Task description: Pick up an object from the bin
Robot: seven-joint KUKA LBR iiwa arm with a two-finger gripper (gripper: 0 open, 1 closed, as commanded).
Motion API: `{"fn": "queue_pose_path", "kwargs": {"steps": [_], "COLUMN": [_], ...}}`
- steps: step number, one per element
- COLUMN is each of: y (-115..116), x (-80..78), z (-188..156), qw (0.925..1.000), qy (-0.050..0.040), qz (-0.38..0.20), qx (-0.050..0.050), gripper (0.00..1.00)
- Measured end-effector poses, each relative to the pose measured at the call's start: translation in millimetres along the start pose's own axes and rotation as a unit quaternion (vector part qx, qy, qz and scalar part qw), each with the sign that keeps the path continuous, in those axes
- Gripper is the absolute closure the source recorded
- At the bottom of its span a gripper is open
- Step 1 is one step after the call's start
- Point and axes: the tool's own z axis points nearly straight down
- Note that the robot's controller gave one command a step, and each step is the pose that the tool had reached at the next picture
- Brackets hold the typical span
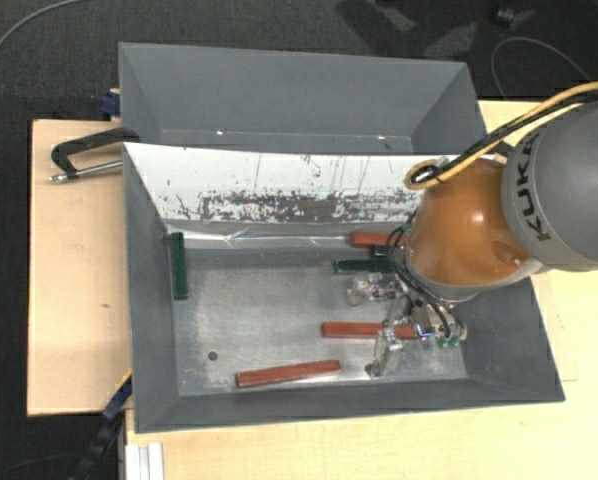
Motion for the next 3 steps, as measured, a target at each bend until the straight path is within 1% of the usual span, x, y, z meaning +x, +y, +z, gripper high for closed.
{"fn": "queue_pose_path", "kwargs": {"steps": [1, 2, 3], "y": [13, -16, -16], "x": [-3.6, 3.5, 2.9], "z": [-2, 33, 32], "qw": [0.9981, 0.9895, 0.9896], "qy": [0.0006, 0.0044, 0.0032], "qz": [0.061, 0.145, 0.144], "qx": [0.0, 0.0, 0.0], "gripper": [0.0, 0.0, 0.0]}}
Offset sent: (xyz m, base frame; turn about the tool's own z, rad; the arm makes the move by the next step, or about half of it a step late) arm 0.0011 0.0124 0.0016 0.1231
